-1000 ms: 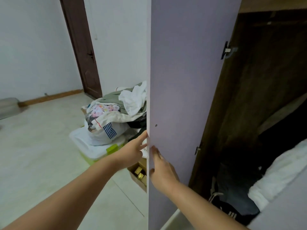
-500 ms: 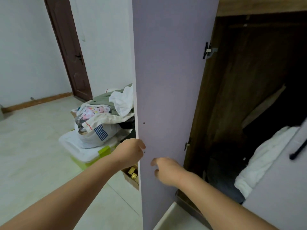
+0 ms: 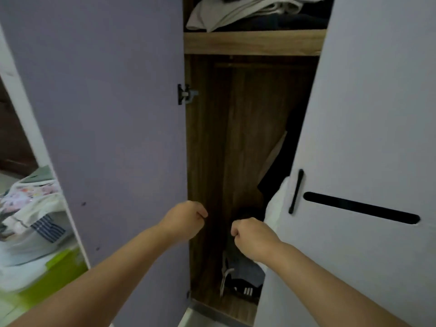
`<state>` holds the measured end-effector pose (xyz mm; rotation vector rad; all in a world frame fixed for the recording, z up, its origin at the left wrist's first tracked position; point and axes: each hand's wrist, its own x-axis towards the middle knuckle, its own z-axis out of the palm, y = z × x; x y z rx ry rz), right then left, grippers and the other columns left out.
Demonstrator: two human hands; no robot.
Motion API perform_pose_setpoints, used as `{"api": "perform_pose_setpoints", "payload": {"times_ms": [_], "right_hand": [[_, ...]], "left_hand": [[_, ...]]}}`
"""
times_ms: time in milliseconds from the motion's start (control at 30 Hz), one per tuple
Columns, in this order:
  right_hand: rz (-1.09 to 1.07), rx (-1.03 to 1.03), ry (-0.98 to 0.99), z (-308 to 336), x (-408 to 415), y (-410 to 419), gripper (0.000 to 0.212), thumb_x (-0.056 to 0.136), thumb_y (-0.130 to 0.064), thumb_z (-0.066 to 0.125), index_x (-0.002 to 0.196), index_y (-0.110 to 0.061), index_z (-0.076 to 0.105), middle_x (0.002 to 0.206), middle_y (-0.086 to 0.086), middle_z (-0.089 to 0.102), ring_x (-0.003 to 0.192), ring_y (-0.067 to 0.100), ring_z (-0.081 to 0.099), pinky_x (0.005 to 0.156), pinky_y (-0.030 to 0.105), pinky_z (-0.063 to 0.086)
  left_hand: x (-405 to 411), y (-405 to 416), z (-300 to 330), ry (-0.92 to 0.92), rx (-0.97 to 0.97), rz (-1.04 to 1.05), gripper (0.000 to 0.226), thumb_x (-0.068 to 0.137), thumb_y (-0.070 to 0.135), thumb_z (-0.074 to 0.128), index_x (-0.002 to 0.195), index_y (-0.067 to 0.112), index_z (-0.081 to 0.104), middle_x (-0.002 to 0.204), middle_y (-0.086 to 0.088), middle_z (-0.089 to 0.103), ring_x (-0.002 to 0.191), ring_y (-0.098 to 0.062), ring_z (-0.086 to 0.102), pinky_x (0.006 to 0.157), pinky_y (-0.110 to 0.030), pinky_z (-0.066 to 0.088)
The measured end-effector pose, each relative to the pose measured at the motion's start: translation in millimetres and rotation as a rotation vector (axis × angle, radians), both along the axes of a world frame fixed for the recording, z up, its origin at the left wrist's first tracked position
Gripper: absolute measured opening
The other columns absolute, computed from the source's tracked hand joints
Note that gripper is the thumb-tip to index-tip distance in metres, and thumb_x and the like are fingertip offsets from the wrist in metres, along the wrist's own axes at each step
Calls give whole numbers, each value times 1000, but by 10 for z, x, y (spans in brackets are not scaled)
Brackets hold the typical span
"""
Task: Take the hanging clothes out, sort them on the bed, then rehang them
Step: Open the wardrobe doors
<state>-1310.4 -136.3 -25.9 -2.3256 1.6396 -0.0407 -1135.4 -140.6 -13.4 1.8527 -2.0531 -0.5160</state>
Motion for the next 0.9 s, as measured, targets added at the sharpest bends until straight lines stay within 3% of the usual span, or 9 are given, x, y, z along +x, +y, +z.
{"api": "perform_pose_setpoints", "payload": {"times_ms": [233,367,667,767,900], "right_hand": [[-246,-146,-61,128,-1160,-256,34,94,-5,38,125,-10,51,122,11,54,107,27,54,89,34,48],[-342,-219,-127,131,-1539,-374,38,93,-4,40,130,-13,46,123,8,51,108,24,52,84,28,43],[-391,-250,-192,18,-1631,-842,60,92,-7,46,145,-19,21,136,4,40,124,21,40,101,29,39],[-401,-254,-234,-43,-1535,-1056,77,92,-7,47,150,-26,0,141,3,35,129,19,36,106,29,36],[-428,-282,-252,-115,-1369,-1330,80,92,-5,48,150,-28,-3,152,-2,18,135,17,28,111,29,32]], "left_hand": [[-1197,-347,-11,116,-58,-104,30,96,13,43,122,18,56,122,0,58,108,-13,56,91,-23,46],[-1623,-470,-98,135,-72,-112,31,97,13,41,124,18,55,123,0,58,108,-14,56,94,-25,47],[-1969,-1206,-67,272,-99,-87,46,93,8,49,137,19,40,132,0,52,118,-14,52,98,-25,43],[-2036,-1487,-90,308,-92,-161,58,92,8,50,144,20,28,142,0,42,126,-15,46,102,-25,39],[-2026,-1946,-94,420,-77,-354,69,92,2,47,148,29,16,145,9,34,127,-8,40,102,-18,35]]}}
